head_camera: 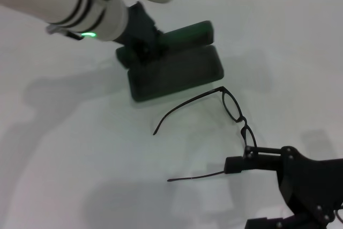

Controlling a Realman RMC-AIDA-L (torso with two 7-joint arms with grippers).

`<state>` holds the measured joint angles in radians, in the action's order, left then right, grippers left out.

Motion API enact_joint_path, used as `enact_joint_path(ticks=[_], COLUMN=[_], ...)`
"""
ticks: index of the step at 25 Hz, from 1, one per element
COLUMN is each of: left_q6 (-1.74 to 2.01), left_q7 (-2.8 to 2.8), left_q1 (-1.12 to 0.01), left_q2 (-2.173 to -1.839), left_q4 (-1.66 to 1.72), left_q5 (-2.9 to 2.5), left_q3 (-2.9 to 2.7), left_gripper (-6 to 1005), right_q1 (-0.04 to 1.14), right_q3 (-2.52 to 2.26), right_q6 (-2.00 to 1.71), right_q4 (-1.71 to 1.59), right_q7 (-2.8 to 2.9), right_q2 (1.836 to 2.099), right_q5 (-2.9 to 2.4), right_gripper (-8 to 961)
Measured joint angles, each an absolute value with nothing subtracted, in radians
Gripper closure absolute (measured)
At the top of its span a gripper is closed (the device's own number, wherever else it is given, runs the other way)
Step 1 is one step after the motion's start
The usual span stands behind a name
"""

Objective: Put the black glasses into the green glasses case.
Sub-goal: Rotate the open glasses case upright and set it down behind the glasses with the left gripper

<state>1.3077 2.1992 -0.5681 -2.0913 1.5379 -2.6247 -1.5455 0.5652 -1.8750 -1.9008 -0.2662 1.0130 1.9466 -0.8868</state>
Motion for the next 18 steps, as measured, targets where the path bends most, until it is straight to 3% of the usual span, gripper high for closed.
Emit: enact_joint_path(ticks=[8, 18], left_q6=[1.054, 1.003], left_q7=[2.111, 2.097], left_q1=[-0.621, -0.705], left_q2=[-2.091, -2.095], left_q4=[1.38, 1.233], left_q5=[-2.626, -2.686], left_q3=[-1.645, -1.784], left_gripper=[759, 734], right_q1=[0.562, 0.563], right_q3=[-1.87, -1.867], right_q6=[-1.904, -1.877], right_q4=[-0.27, -0.269], right_q7=[1.034, 1.037], right_q2=[1.958, 1.959], right_q5=[-0.898, -0.892], right_gripper=[98, 99])
